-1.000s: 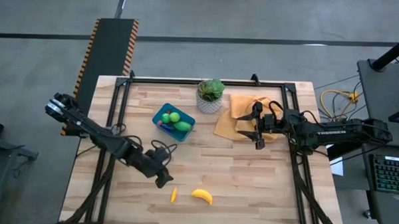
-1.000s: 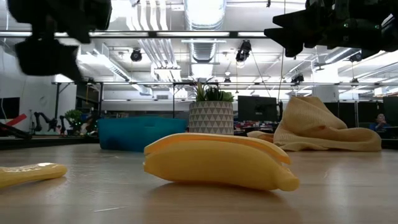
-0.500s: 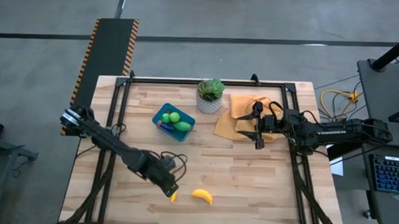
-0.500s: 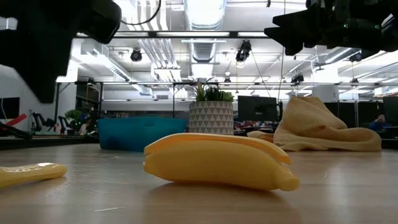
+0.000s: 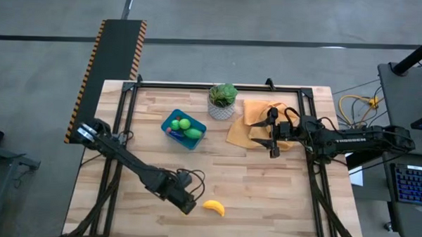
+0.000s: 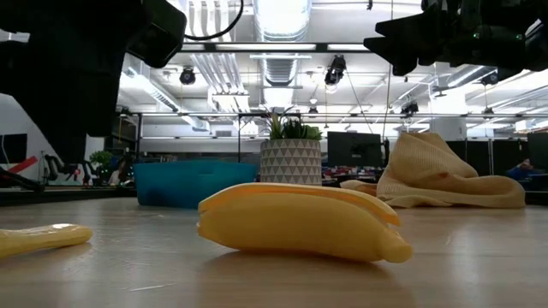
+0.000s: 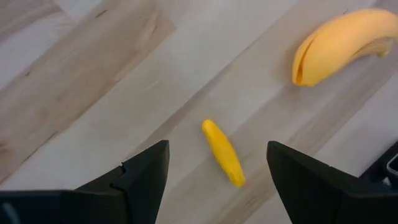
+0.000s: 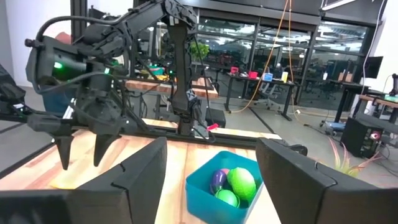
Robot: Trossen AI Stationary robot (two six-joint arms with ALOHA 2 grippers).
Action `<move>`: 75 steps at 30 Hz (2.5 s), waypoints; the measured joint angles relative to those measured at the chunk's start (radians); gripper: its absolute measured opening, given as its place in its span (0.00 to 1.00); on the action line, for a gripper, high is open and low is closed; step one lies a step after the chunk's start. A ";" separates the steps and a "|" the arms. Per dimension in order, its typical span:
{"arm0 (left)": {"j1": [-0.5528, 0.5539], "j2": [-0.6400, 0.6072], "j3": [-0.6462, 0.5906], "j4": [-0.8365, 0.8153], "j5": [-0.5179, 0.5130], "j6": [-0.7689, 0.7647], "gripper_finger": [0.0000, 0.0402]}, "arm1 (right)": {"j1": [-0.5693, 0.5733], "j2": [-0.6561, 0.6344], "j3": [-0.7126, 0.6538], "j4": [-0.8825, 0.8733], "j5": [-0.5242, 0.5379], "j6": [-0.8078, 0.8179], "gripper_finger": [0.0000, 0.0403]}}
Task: Pick and placing Produce into tupperware
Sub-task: Put the yellow corn into the blue bin
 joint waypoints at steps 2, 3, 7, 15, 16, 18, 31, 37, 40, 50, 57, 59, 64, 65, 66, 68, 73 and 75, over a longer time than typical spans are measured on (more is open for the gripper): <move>-0.005 0.000 0.000 -0.001 -0.013 -0.022 0.64 | 0.000 0.000 0.000 0.001 0.000 -0.008 0.60; -0.006 0.000 0.000 -0.002 -0.013 -0.029 0.64 | 0.000 0.000 0.000 0.001 0.000 -0.013 0.60; -0.013 0.000 -0.002 -0.025 -0.027 -0.043 0.64 | 0.000 0.000 0.000 0.001 0.000 -0.014 0.59; -0.014 0.009 -0.002 -0.027 -0.035 -0.070 0.64 | 0.000 0.000 0.000 0.002 0.000 -0.023 0.59; -0.016 0.011 -0.002 -0.027 -0.035 -0.082 0.64 | 0.000 0.000 0.000 0.003 0.000 -0.023 0.59; -0.021 0.011 -0.002 -0.027 -0.036 -0.120 0.64 | 0.000 0.000 0.000 0.007 0.000 -0.042 0.60; -0.079 0.025 0.009 -0.022 -0.101 -0.351 0.64 | 0.000 0.000 0.000 0.019 0.000 -0.050 0.59; -0.078 0.116 0.057 -0.012 -0.064 -0.358 0.64 | 0.000 0.000 0.000 -0.008 -0.001 0.009 0.61; -0.078 0.156 0.111 -0.006 -0.064 -0.357 0.64 | 0.000 0.000 0.000 -0.037 -0.001 0.035 0.61; -0.078 0.238 0.191 -0.055 -0.017 -0.358 0.64 | 0.000 0.000 0.000 -0.105 -0.002 0.089 0.59; -0.078 0.235 0.192 -0.092 -0.009 -0.381 0.64 | 0.000 0.000 0.000 -0.105 -0.002 0.124 0.60; -0.079 0.235 0.192 -0.091 -0.006 -0.381 0.64 | 0.000 0.000 0.000 -0.105 -0.002 0.123 0.60; -0.079 0.236 0.179 -0.090 0.006 -0.381 0.64 | 0.000 0.000 0.000 -0.105 -0.002 0.120 0.59; -0.079 0.236 0.176 -0.093 0.010 -0.381 0.64 | 0.000 0.000 0.000 -0.105 -0.002 0.120 0.59; -0.079 0.236 0.172 -0.091 0.012 -0.381 0.64 | 0.000 0.000 0.000 -0.105 -0.002 0.120 0.59; -0.079 0.236 0.162 -0.075 0.013 -0.382 0.64 | 0.000 0.000 0.000 -0.105 -0.002 0.119 0.60; -0.078 0.237 0.150 -0.059 0.013 -0.382 0.64 | 0.000 0.000 0.000 -0.105 -0.002 0.117 0.60; -0.078 0.237 0.148 -0.055 0.013 -0.382 0.64 | 0.000 0.000 0.000 -0.105 -0.003 0.117 0.60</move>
